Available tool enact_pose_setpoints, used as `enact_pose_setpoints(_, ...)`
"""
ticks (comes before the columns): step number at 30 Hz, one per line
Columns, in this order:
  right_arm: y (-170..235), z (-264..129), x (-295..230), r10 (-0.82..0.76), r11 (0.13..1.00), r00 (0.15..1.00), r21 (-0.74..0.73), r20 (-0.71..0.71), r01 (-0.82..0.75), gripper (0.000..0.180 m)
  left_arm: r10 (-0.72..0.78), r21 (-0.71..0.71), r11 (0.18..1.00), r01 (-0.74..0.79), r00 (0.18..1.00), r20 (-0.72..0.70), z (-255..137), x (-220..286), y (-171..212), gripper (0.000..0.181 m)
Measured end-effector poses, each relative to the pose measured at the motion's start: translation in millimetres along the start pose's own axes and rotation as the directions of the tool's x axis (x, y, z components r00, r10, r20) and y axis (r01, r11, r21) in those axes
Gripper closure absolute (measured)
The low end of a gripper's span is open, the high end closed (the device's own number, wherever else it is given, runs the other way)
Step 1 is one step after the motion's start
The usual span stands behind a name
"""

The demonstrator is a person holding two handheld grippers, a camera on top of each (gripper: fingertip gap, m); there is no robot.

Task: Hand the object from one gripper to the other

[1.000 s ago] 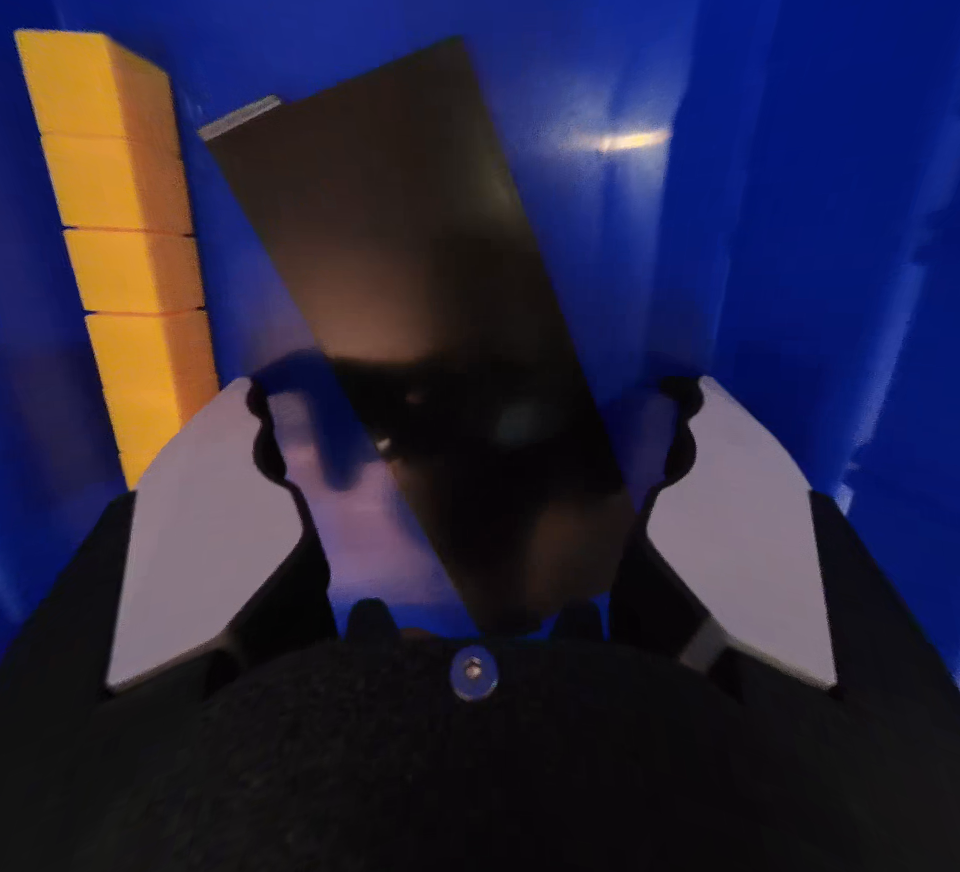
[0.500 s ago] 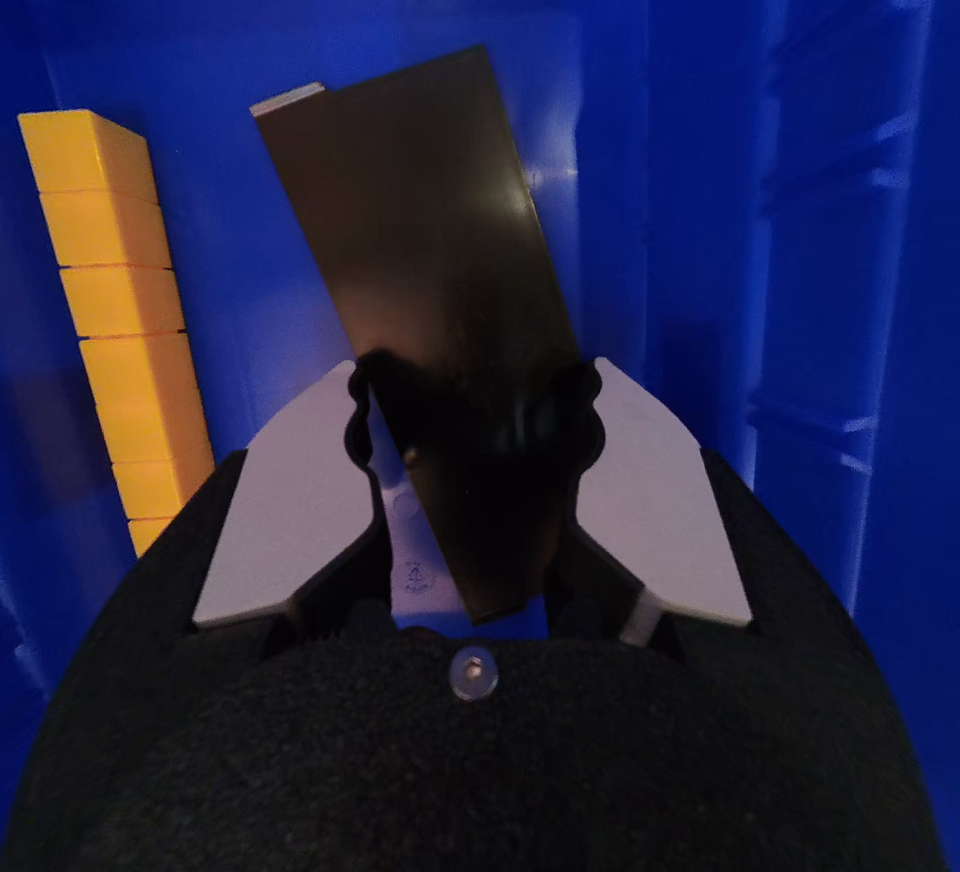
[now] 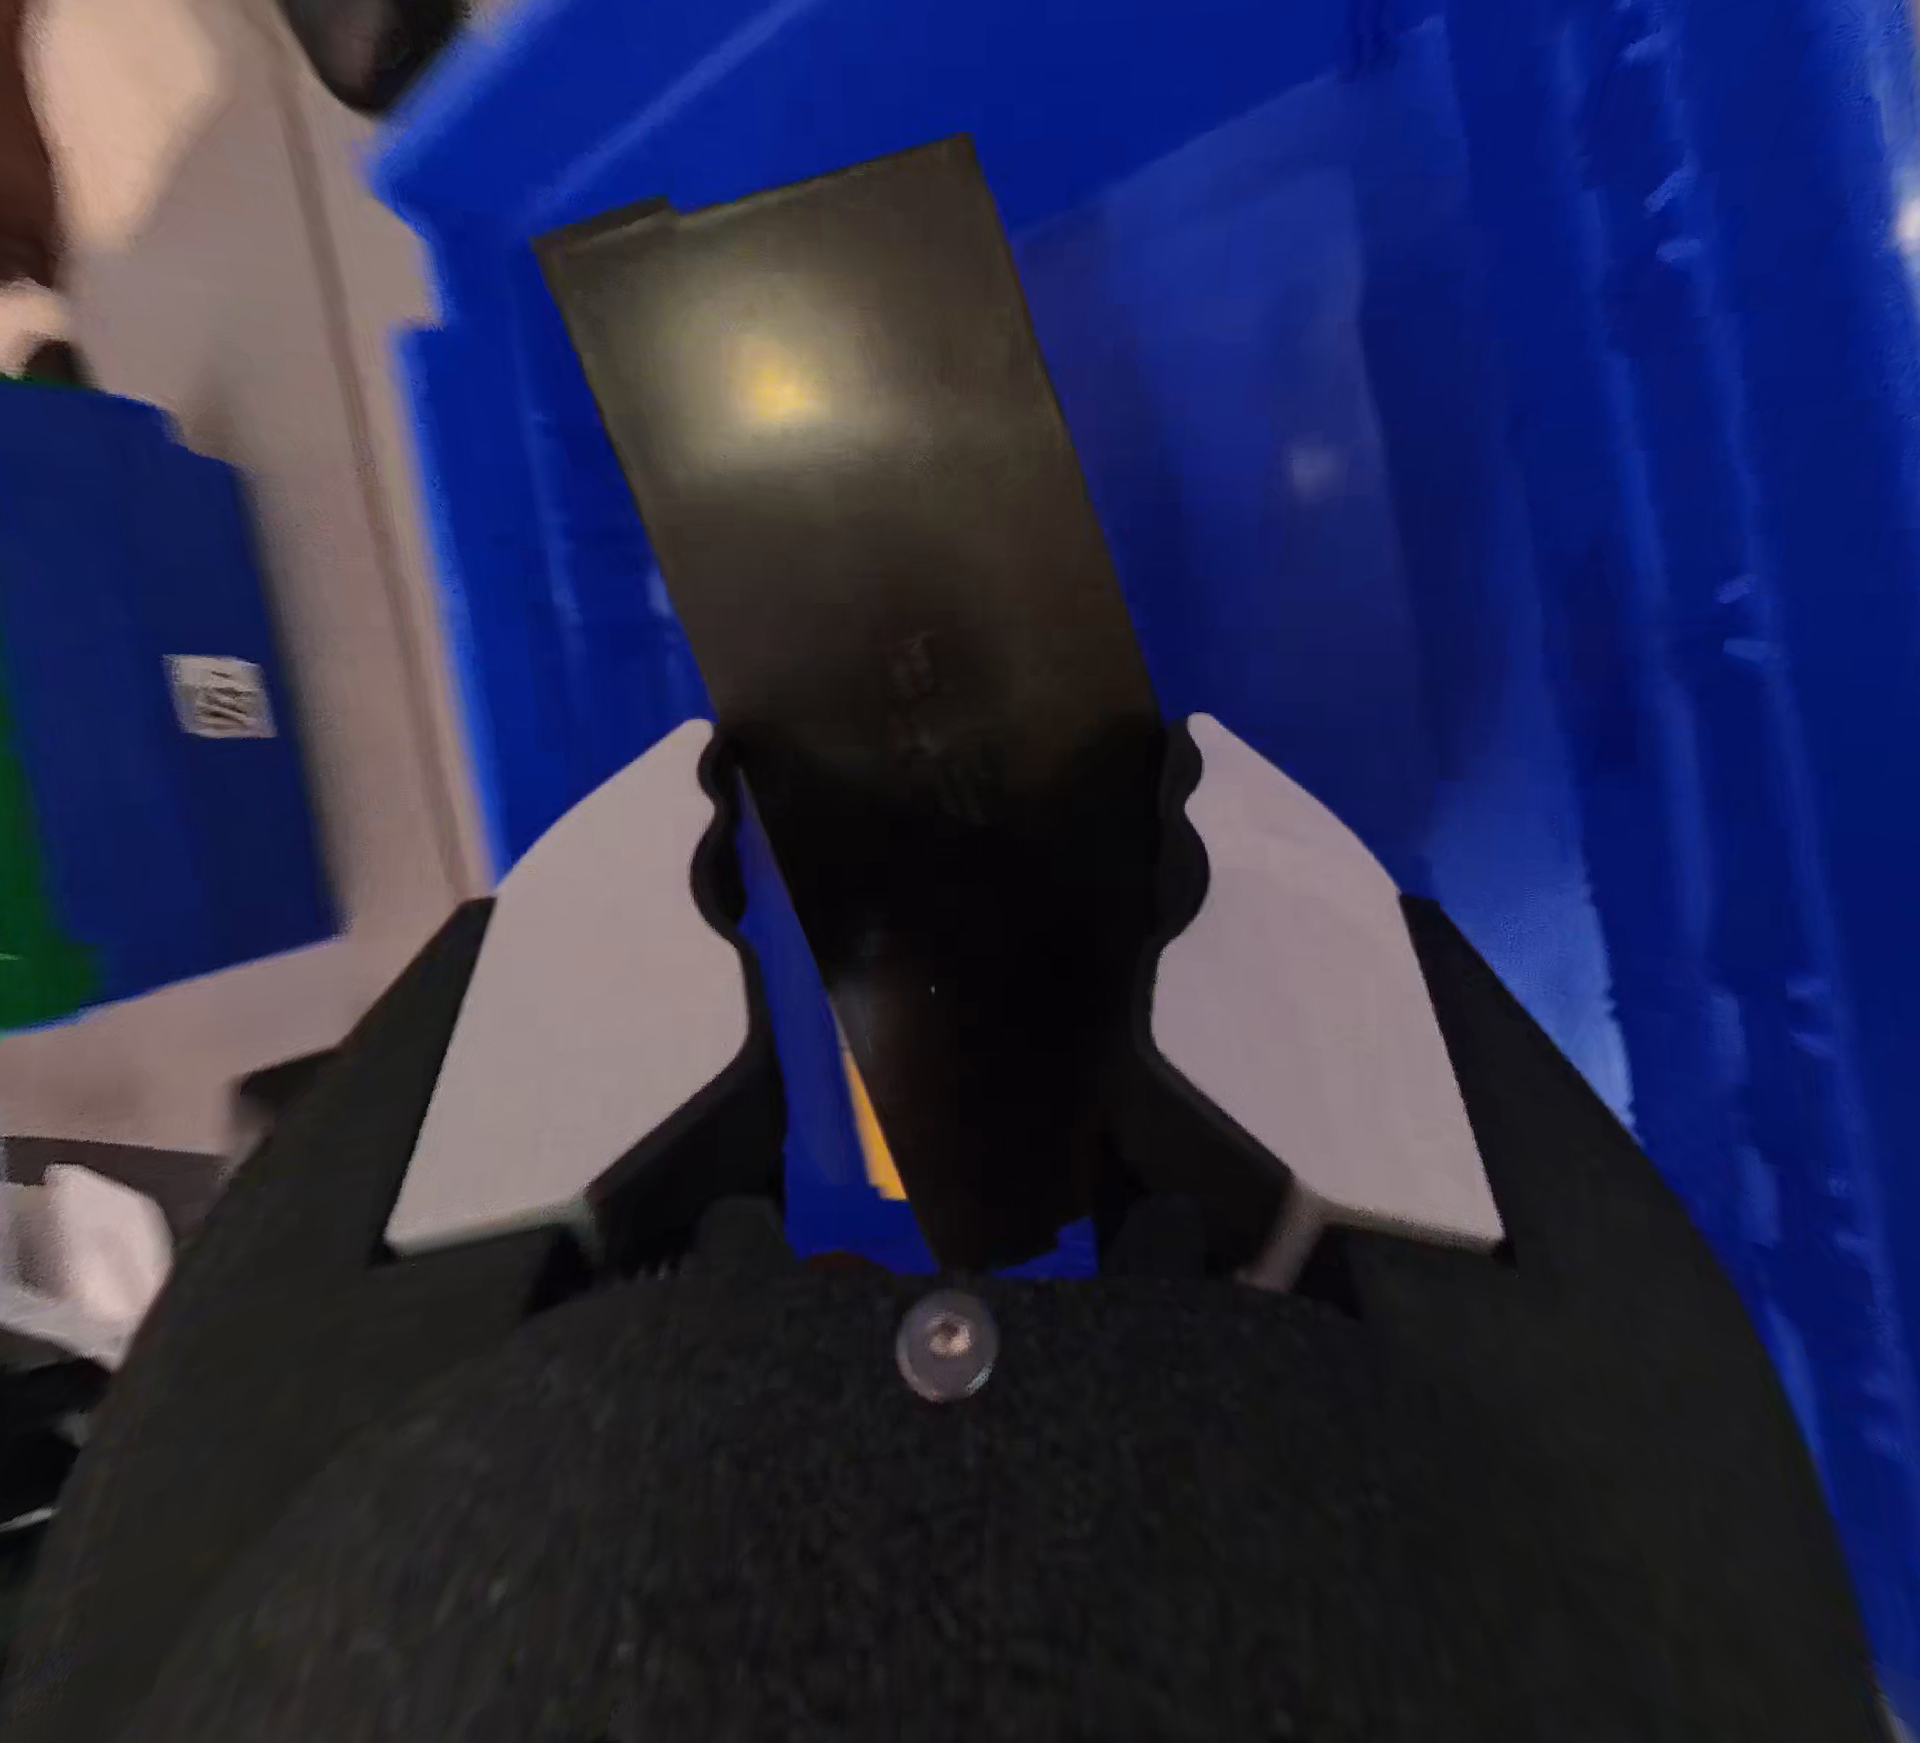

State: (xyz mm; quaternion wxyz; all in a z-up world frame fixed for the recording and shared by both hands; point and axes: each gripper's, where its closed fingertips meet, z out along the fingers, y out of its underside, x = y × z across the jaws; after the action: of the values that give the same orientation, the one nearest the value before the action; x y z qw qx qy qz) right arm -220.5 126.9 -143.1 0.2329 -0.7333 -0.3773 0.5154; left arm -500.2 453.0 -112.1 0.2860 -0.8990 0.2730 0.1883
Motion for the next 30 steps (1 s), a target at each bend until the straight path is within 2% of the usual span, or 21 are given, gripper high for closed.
enact_pose_setpoints(4,-19,-9,13,0.006,0.996,0.999,0.086,-0.046,-0.002,0.125,0.153,0.120,0.977,-0.178,0.970,0.189,-45,-28,-30,0.103)
enact_pose_setpoints(8,-59,-32,37,0.027,0.975,0.993,0.224,-0.113,-0.001,0.125,0.282,0.208,0.909,-0.360,0.901,0.328,-89,-26,-64,0.103)
enact_pose_setpoints(14,-126,-71,67,0.058,0.924,0.981,0.382,-0.184,0.017,0.125,0.359,0.330,0.823,-0.462,0.874,0.328,-126,22,-98,0.103)
enact_pose_setpoints(20,-186,-89,83,0.027,0.880,0.967,0.464,-0.254,0.097,0.124,0.378,0.486,0.763,-0.427,0.904,0.201,-143,99,-110,0.104)
enact_pose_setpoints(21,-194,-90,88,0.025,0.876,0.963,0.471,-0.268,0.109,0.124,0.381,0.513,0.742,-0.431,0.901,0.205,-148,110,-111,0.111)
enact_pose_setpoints(22,-201,-91,94,0.023,0.871,0.961,0.477,-0.275,0.116,0.123,0.382,0.564,0.695,-0.446,0.894,0.236,-159,119,-115,0.178)
enact_pose_setpoints(23,-209,-92,99,0.024,0.861,0.964,0.496,-0.264,0.114,0.122,0.379,0.619,0.645,-0.448,0.891,0.249,-171,130,-118,0.181)
enact_pose_setpoints(25,-222,-93,109,0.031,0.828,0.972,0.551,-0.232,0.106,0.122,0.391,0.647,0.631,-0.427,0.896,0.210,-180,152,-117,0.179)
enact_pose_setpoints(27,-217,-89,128,0.065,0.847,0.972,0.527,-0.224,0.065,0.120,0.406,0.674,0.642,-0.365,0.908,0.104,-180,175,-110,0.181)
enact_pose_setpoints(30,-188,-88,141,0.134,0.878,0.961,0.478,-0.243,-0.002,0.121,0.431,0.653,0.701,-0.288,0.900,-0.065,-173,204,-79,0.180)
